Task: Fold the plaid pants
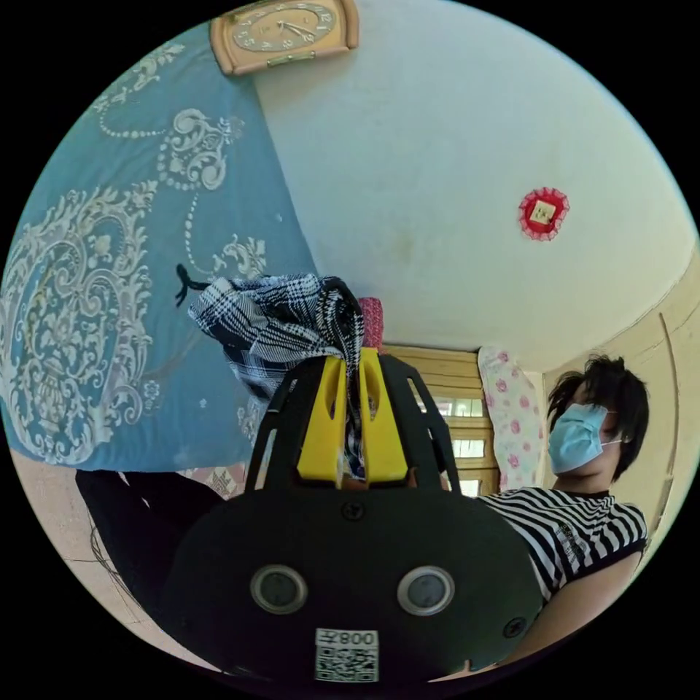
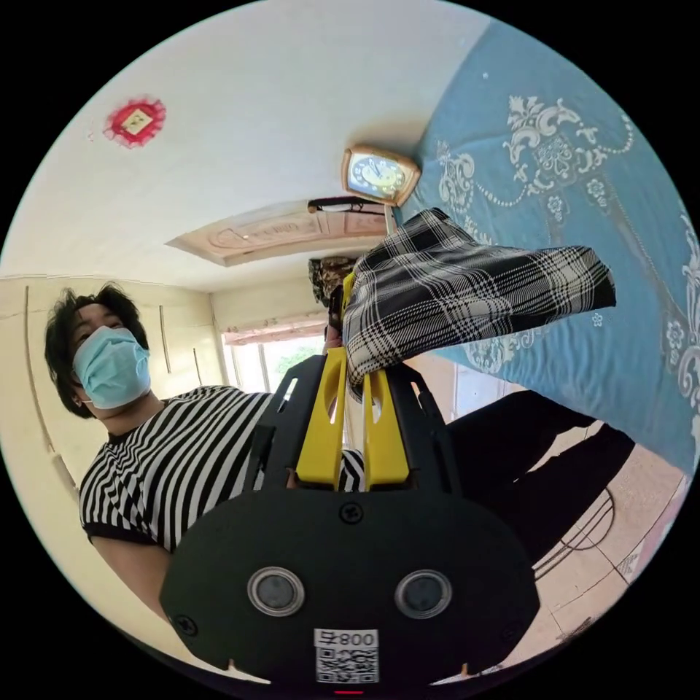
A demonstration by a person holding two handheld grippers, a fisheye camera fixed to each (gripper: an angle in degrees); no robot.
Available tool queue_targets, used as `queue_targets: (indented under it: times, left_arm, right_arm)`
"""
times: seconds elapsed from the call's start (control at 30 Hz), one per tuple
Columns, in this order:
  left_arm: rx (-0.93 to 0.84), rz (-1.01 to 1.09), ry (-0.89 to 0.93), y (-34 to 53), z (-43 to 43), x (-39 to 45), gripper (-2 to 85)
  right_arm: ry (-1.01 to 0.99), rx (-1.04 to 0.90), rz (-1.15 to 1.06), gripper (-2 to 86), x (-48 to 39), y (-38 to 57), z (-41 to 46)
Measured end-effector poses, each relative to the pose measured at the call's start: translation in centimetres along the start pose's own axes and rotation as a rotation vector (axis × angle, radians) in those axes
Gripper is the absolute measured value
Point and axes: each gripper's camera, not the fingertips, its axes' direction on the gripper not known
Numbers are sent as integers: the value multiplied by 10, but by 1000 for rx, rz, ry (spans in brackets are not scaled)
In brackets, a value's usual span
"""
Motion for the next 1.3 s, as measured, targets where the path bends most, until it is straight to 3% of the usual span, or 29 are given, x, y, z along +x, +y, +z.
queue_targets:
  times: [0.37,0.83,1.07,1.3]
  left_arm:
    - [-441,166,76,-13,310,38,39]
    - [-435,213,-9,67,651,-1,38]
    - [-556,228,31,100,845,-31,39]
    - [-695,244,60,111,992,-78,37]
  right_arm:
    - [-40,464,-102,0,-70,226,-172]
    - [-186,474,-176,-1,-77,400,-449]
    - [-134,571,-174,0,-103,492,-592]
    - [-90,696,-150,0,-122,562,-681]
